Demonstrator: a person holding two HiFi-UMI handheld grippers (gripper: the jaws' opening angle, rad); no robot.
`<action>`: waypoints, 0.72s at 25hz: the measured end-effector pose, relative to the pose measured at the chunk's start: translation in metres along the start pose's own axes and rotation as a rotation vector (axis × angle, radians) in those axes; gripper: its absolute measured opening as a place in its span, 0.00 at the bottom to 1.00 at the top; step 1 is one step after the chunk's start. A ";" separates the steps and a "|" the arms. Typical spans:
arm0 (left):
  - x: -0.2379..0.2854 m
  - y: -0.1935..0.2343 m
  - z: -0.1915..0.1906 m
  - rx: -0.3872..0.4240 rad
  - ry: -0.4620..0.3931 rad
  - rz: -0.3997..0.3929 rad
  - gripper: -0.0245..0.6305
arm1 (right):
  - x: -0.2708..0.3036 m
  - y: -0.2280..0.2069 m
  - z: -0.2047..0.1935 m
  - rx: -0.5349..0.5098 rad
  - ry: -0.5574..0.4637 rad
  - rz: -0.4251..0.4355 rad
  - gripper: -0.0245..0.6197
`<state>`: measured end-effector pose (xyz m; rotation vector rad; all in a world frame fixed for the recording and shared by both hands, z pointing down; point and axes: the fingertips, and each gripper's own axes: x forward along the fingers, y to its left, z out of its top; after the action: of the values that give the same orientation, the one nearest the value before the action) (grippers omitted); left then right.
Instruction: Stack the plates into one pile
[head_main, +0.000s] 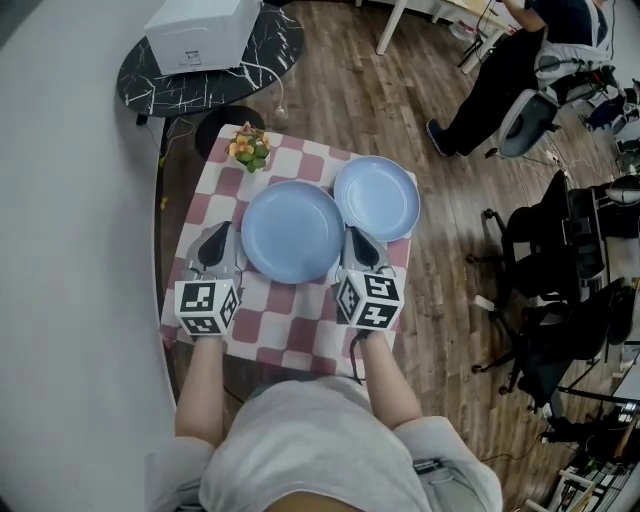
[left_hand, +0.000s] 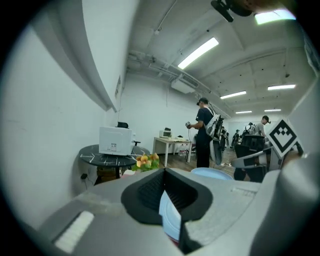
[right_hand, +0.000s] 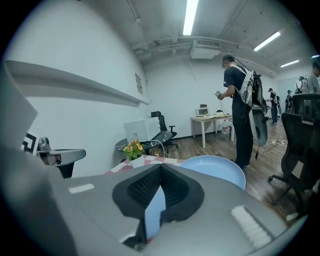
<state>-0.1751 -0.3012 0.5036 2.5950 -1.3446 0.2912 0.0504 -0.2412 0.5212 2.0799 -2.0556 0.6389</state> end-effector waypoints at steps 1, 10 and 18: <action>-0.007 -0.001 0.008 0.008 -0.030 0.007 0.04 | -0.006 0.003 0.007 -0.011 -0.023 0.008 0.04; -0.077 -0.022 0.065 0.023 -0.277 0.013 0.04 | -0.069 0.035 0.056 -0.132 -0.214 0.094 0.04; -0.144 -0.070 0.097 0.117 -0.429 0.003 0.04 | -0.134 0.061 0.075 -0.225 -0.337 0.178 0.04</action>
<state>-0.1911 -0.1751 0.3661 2.8642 -1.4964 -0.2084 0.0094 -0.1512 0.3895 1.9985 -2.3804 0.0689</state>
